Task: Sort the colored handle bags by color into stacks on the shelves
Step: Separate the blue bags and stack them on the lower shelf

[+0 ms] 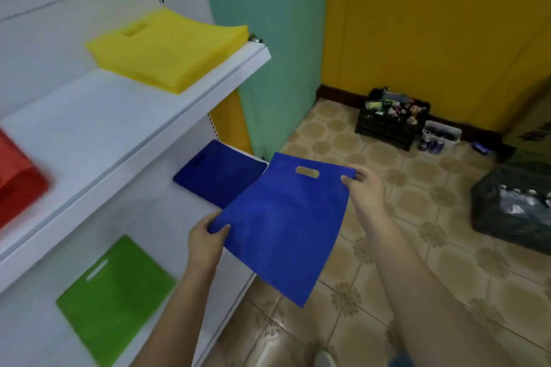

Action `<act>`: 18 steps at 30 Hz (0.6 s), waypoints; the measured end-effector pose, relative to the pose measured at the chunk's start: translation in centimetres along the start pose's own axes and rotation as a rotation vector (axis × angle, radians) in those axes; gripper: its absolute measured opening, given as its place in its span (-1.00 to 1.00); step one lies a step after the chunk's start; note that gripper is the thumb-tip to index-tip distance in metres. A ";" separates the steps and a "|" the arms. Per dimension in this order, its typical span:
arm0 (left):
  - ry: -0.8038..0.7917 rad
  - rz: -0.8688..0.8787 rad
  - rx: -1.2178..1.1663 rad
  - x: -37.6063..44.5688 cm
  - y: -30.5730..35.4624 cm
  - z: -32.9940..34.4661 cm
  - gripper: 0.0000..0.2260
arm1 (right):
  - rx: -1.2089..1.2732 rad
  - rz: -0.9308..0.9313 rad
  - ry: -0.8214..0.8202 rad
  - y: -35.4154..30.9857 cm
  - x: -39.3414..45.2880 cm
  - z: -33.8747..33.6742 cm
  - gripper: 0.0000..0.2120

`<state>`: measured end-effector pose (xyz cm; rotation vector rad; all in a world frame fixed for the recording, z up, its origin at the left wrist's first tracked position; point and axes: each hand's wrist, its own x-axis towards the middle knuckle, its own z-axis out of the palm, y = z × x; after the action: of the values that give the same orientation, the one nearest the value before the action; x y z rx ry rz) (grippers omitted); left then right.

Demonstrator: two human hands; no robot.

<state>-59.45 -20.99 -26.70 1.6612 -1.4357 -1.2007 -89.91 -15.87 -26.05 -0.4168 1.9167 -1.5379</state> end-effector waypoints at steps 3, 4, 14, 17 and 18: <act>0.066 -0.107 0.039 2.4 -2.0 0.4 -0.81 | -0.102 -0.003 -0.120 0.5 2.7 3.6 -0.86; 0.085 -0.146 0.040 3.4 -3.0 0.3 -0.82 | -0.129 -0.010 -0.158 0.5 3.6 4.8 -0.86; 0.159 -0.400 0.223 14.7 -11.8 1.1 -0.96 | -0.606 -0.090 -0.529 4.5 15.0 19.1 -0.82; 0.111 -0.435 0.370 16.4 -13.1 1.7 -0.86 | -0.688 -0.110 -0.606 4.7 17.9 23.4 -0.82; 0.097 -0.459 0.400 16.8 -13.5 1.9 -0.83 | -0.716 -0.148 -0.633 4.8 18.9 25.0 -0.82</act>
<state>-55.91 -34.35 -43.35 2.3886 -1.3346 -1.0877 -87.08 -44.84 -38.71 -1.2096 1.8606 -0.6082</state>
